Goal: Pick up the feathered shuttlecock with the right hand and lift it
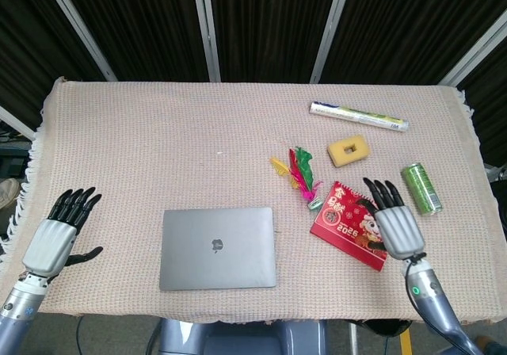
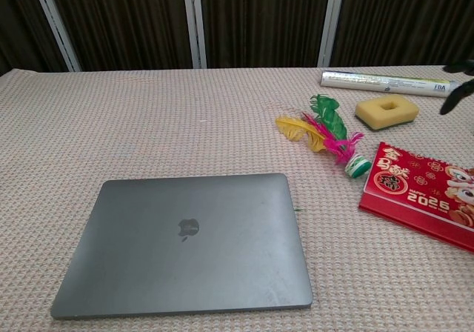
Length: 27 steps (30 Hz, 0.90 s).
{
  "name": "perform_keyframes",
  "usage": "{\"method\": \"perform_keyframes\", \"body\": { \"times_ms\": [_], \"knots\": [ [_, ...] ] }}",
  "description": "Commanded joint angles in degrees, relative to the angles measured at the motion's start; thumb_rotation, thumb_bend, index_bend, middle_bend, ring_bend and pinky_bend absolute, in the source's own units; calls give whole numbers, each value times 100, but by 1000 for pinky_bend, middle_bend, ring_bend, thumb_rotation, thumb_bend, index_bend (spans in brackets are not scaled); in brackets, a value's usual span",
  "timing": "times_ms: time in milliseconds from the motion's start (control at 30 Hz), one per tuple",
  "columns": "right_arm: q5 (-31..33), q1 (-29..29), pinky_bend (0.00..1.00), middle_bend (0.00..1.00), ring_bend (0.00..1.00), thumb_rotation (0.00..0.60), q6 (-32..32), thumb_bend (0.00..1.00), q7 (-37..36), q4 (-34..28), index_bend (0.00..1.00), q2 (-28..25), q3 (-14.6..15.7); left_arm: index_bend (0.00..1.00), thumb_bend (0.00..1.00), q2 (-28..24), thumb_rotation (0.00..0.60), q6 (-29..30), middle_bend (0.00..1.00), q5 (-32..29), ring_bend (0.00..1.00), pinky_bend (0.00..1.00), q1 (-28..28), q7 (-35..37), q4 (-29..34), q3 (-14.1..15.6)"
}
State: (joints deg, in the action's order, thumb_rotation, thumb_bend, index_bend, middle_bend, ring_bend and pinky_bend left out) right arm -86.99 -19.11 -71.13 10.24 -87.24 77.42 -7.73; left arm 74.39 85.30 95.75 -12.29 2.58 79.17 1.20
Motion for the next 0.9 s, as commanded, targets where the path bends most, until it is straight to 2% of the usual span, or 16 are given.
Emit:
{"method": "perform_keyframes", "body": {
  "times_ms": [33, 200, 367, 567, 900],
  "knots": [
    [224, -467, 0, 0, 0, 600, 518, 105, 176, 299, 313, 402, -263, 0, 12, -1, 600, -72, 0, -68, 0, 0, -20, 34, -5, -19],
    [624, -1003, 0, 0, 0, 600, 1139, 105, 475, 687, 294, 804, -525, 0, 13, 18, 600, -313, 0, -281, 0, 0, -103, 84, -41, -100],
    [898, -1349, 0, 0, 0, 600, 1400, 105, 769, 818, 283, 1062, -725, 0, 12, 25, 600, -498, 0, -439, 0, 0, -173, 156, -75, -162],
    [1360, -1873, 0, 0, 0, 600, 1834, 105, 1203, 1251, 281, 1429, -977, 0, 12, 15, 600, -623, 0, -566, 0, 0, -216, 245, -132, -209],
    [1909, -2499, 0, 0, 0, 600, 2362, 105, 1365, 2190, 262, 1956, -1162, 0, 11, 38, 600, -751, 0, -711, 0, 0, -249, 274, -204, -248]
  ]
}}
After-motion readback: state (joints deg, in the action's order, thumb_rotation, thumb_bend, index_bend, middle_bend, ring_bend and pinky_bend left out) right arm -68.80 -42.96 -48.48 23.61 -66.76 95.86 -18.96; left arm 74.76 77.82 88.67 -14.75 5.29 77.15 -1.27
